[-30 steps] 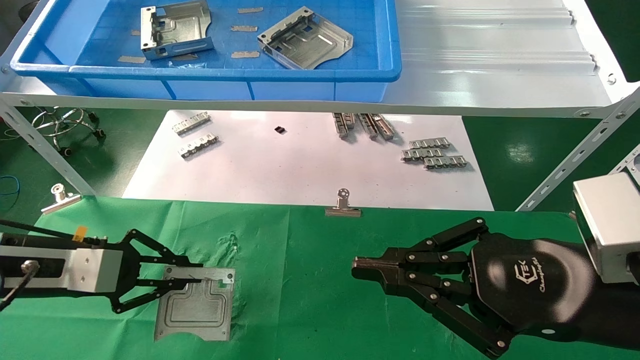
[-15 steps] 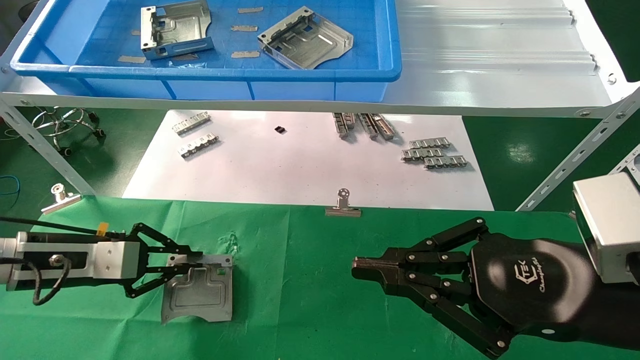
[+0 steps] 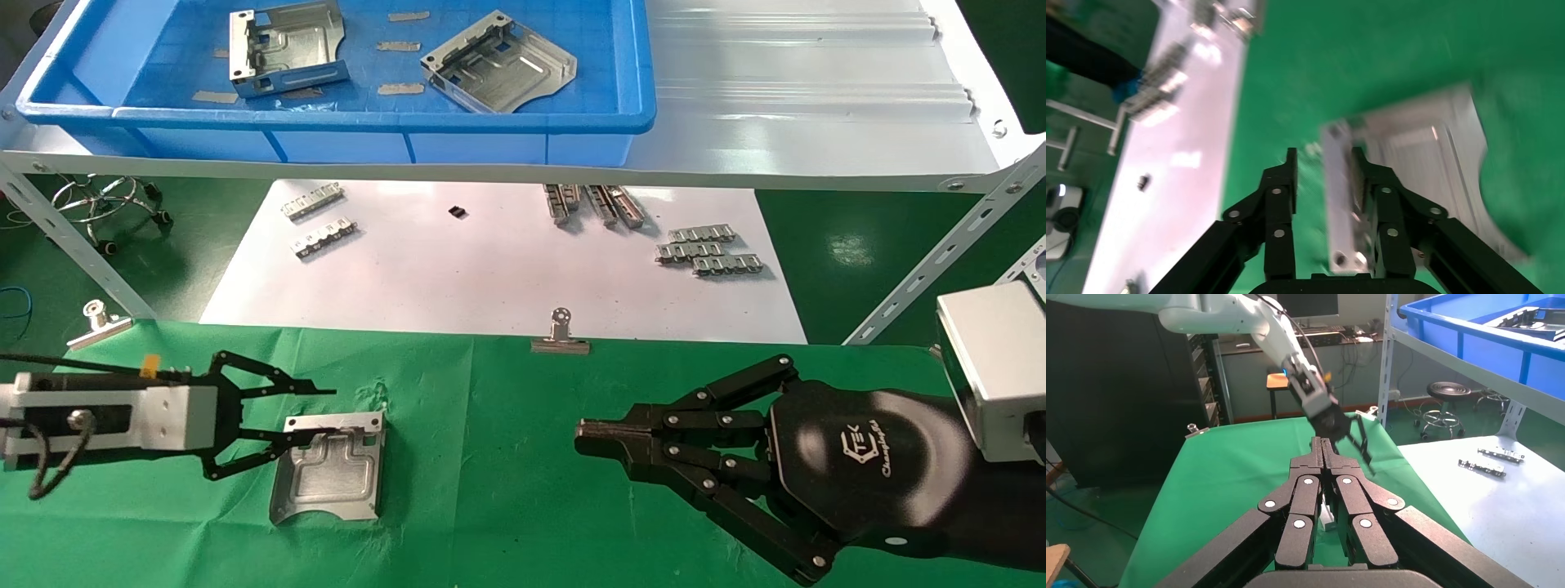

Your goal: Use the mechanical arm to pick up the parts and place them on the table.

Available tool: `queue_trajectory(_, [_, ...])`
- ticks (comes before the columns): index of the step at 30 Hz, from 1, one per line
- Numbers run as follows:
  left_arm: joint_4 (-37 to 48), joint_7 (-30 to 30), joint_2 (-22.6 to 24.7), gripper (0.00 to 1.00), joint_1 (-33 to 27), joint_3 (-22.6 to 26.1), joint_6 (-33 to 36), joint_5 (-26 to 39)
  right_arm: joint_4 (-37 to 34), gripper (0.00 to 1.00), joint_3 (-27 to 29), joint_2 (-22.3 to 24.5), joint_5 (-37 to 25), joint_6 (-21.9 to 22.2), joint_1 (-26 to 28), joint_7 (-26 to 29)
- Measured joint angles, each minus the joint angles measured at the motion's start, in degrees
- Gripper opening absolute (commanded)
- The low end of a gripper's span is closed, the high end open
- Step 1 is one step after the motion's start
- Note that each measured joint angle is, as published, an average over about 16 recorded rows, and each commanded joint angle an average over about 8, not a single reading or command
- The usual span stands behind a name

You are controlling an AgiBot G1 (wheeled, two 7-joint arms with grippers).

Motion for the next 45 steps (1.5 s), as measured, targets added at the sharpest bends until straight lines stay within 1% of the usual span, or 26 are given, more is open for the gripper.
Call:
queue_trajectory(7, [-0.9, -6.4, -0.8, 1.00, 0.1, -1.5, 2.9, -1.6, 0.0, 0.92, 0.0, 0.0, 0.0, 0.0, 0.0, 0.0])
queue_trajectory(8, [-1.4, -7.5, -0.9, 1.00, 0.3, -1.9, 3.1, -1.8, 0.0, 1.00, 0.0, 0.0, 0.0, 0.0, 0.0, 0.0])
queue_trajectory(12, [-4.1, -11.6, -1.5, 1.00, 1.8, -3.6, 3.4, -2.7, 0.0, 1.00, 0.0, 0.0, 0.0, 0.0, 0.0, 0.0])
queue_trajectory(15, [-6.6, -13.6, -2.0, 1.00, 3.2, -5.5, 3.0, -3.2, 0.0, 1.00, 0.0, 0.0, 0.0, 0.0, 0.0, 0.0])
queue_trajectory(45, [-37.0, -40.8, -7.8, 1.00, 19.2, -24.2, 0.1, -10.1, 0.0, 1.00, 0.0, 0.0, 0.0, 0.0, 0.0, 0.0])
